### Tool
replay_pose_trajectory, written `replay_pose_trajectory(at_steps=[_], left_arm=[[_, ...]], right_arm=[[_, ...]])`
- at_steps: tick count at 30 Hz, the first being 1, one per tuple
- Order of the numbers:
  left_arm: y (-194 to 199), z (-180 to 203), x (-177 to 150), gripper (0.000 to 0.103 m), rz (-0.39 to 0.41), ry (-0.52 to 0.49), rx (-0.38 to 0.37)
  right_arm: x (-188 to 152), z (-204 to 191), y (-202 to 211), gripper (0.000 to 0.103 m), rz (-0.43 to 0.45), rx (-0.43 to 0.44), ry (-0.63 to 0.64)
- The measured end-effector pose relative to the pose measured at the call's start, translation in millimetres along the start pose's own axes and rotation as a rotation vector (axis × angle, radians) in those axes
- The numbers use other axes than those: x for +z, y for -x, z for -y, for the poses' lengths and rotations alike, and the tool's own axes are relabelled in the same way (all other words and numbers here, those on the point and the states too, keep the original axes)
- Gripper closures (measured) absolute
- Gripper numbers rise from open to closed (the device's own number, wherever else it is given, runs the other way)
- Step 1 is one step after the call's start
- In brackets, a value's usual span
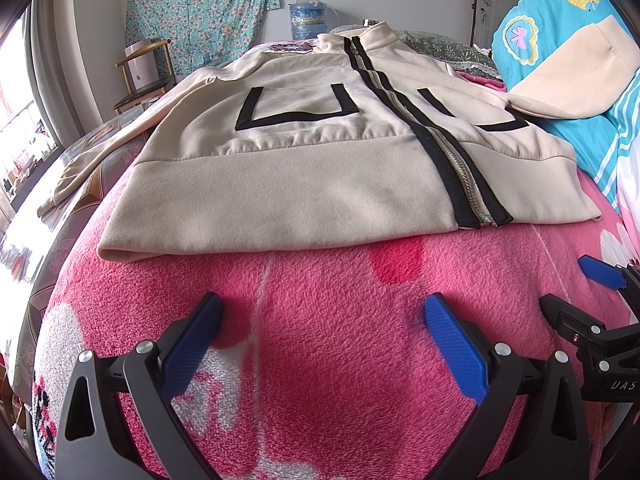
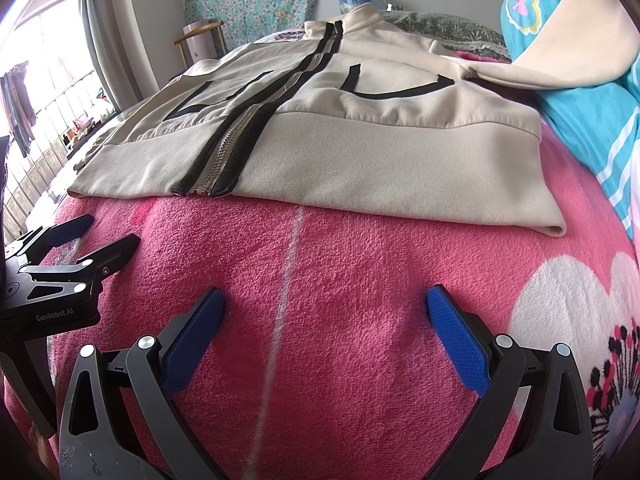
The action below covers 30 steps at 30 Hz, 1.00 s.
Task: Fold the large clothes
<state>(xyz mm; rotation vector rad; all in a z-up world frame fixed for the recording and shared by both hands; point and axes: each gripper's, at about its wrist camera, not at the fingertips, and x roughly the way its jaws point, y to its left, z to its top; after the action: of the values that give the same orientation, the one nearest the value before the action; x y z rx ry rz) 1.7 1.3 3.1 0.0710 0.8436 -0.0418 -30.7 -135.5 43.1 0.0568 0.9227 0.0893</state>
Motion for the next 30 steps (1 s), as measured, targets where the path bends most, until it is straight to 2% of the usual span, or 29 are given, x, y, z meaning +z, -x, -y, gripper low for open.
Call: replay_pose_trajectory(at_steps=[7,10,30], left_arm=[[-0.1,0.0,0.1,0.004,0.000,0.000,0.000],[-0.1,0.0,0.1,0.004,0.000,0.001,-0.001],[-1.0,-2.1,-4.4,0.004,0.028,0.003,-0.006]], right_arm=[[0.3,0.0,0.0,0.006,0.000,0.005,-0.002],[-0.6,2.3,0.5,0.006,0.007,0.035,-0.021],[-0.4,1.1,0.8,0.006,0.001,0.018,-0.008]])
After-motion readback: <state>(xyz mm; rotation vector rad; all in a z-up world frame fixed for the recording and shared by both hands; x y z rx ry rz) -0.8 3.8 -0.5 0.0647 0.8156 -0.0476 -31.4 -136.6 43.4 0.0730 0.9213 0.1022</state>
